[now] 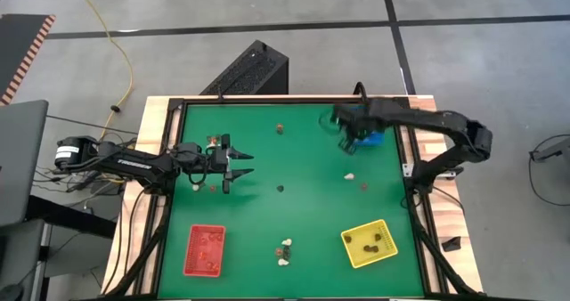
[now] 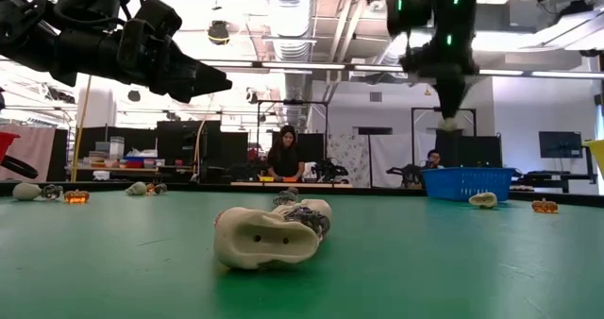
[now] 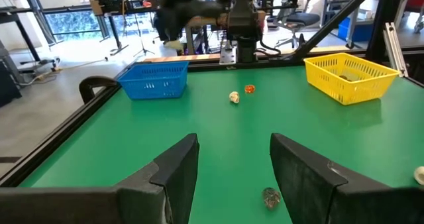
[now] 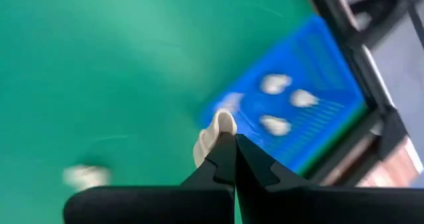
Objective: Sort Halloween decoration
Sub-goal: Put the white skull toy into the blue bin, then put the black skull toy into the yellow bin
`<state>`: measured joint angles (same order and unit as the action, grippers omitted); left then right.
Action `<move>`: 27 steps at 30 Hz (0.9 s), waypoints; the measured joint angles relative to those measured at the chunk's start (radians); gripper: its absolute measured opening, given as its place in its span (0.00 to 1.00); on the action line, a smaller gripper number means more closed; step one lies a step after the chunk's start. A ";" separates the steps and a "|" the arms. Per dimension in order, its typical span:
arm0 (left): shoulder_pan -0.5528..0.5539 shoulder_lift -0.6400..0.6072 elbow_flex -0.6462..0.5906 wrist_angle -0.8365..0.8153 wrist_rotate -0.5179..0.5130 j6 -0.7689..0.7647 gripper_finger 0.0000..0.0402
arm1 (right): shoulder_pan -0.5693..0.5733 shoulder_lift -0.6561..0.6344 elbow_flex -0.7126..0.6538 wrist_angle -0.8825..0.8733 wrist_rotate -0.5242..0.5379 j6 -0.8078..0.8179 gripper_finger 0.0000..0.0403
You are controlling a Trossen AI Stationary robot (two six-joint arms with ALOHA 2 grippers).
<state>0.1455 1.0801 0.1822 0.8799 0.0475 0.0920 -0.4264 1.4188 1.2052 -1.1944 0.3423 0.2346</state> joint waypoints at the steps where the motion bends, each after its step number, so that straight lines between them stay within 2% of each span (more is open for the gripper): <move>1: 0.000 0.000 0.000 0.000 0.000 0.000 0.44 | -0.056 0.008 -0.011 0.013 -0.002 -0.031 0.05; 6: 0.000 0.000 0.000 0.000 -0.001 0.001 0.44 | -0.277 0.061 -0.063 0.092 -0.025 -0.153 0.08; 11: 0.000 0.000 0.000 0.000 -0.039 0.000 0.44 | -0.373 0.111 -0.069 0.141 -0.028 -0.196 0.14; 17: 0.000 0.000 0.000 -0.026 -0.079 0.001 0.44 | -0.374 0.121 -0.068 0.209 -0.032 -0.250 0.20; 23: 0.000 -0.001 0.004 -0.040 -0.082 -0.031 0.44 | -0.347 0.096 -0.068 0.189 -0.048 -0.264 0.27; 25: 0.000 -0.016 0.034 -0.088 -0.081 -0.067 0.44 | -0.324 0.068 -0.068 0.185 -0.102 -0.253 0.27; 27: 0.000 -0.040 0.098 -0.223 -0.081 -0.092 0.44 | -0.285 0.025 -0.068 0.207 -0.150 -0.245 0.27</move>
<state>0.1458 1.0405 0.2798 0.6568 -0.0338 0.0002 -0.7116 1.4434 1.1370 -0.9872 0.1924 -0.0100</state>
